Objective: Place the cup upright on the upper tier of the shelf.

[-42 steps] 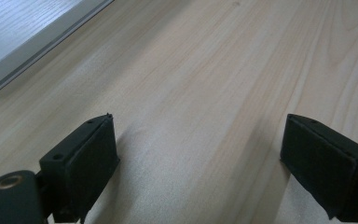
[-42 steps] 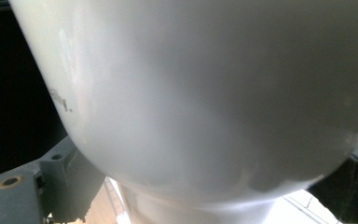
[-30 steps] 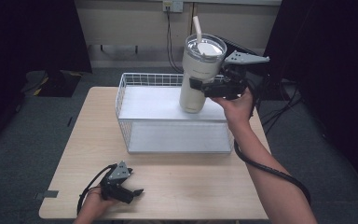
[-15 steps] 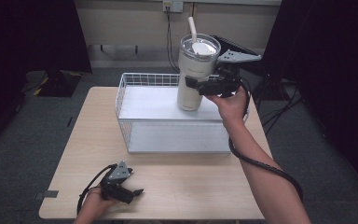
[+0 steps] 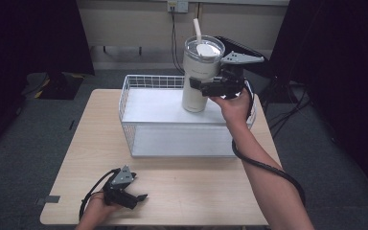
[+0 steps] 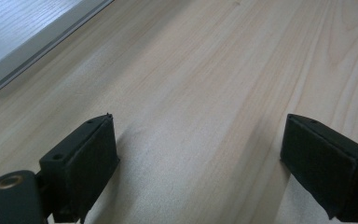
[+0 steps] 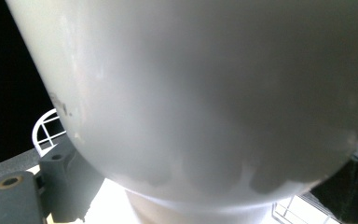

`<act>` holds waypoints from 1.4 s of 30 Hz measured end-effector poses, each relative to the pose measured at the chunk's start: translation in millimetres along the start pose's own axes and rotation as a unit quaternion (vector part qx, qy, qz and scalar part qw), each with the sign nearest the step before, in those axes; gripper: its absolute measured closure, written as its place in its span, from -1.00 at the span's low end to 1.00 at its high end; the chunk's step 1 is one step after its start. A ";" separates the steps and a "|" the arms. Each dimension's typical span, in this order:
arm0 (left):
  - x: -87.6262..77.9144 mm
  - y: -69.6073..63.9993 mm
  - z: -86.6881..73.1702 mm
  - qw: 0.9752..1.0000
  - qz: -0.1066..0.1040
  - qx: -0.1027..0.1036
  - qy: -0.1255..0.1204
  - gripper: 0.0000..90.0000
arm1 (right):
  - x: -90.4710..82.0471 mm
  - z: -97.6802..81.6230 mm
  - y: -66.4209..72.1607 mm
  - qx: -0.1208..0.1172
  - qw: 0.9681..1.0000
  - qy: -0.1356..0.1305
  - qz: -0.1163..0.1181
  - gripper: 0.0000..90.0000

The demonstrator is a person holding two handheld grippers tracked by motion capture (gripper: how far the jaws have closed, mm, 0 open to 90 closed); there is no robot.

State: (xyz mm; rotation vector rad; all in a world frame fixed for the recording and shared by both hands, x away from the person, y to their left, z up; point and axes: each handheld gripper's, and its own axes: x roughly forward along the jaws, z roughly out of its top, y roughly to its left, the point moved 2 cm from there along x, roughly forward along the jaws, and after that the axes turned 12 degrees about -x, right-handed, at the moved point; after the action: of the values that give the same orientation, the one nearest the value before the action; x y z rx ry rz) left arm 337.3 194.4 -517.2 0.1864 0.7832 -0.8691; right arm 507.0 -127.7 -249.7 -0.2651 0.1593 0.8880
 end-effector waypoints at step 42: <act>-0.5 0.0 -0.6 1.000 -0.004 0.000 0.002 -0.78 | 11.3 -29.0 3.5 -0.012 0.999 0.041 -0.013 -0.78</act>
State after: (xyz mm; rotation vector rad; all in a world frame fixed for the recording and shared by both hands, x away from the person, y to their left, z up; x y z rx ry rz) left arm 336.8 194.9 -517.3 0.1846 0.7887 -0.8766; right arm 510.5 -125.7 -280.8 -0.3249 0.2216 0.8533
